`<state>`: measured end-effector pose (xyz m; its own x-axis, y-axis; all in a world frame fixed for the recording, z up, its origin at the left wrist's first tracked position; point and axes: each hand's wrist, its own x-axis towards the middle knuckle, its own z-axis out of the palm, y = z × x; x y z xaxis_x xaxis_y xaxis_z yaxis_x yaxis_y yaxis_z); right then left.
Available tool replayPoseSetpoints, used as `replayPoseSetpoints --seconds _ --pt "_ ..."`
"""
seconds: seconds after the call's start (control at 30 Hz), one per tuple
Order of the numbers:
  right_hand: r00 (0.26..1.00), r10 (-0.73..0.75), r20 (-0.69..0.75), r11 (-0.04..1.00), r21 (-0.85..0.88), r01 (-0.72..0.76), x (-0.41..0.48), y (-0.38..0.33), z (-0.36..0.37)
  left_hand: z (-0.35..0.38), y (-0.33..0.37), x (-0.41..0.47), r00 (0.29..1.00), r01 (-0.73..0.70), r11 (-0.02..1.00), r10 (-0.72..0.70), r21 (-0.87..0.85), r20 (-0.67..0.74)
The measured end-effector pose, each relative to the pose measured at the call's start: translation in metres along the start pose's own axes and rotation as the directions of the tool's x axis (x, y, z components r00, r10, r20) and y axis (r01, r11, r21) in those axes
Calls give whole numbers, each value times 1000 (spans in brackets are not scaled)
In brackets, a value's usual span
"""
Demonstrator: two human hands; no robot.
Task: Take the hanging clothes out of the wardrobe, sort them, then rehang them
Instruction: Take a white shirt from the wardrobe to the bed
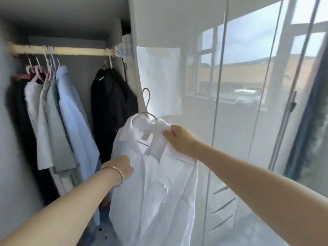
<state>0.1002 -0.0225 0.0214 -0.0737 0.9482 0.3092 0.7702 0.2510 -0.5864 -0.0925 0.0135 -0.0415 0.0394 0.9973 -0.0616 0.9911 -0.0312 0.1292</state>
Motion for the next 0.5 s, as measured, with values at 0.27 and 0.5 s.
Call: replayPoseSetpoints --seconds 0.27,0.5 --pt "942 274 -192 955 -60 -290 -204 113 -96 91 155 -82 924 -339 934 354 -118 146" --pt "782 458 -423 862 -3 -506 -393 173 -151 186 303 -191 745 -578 800 599 -164 295"
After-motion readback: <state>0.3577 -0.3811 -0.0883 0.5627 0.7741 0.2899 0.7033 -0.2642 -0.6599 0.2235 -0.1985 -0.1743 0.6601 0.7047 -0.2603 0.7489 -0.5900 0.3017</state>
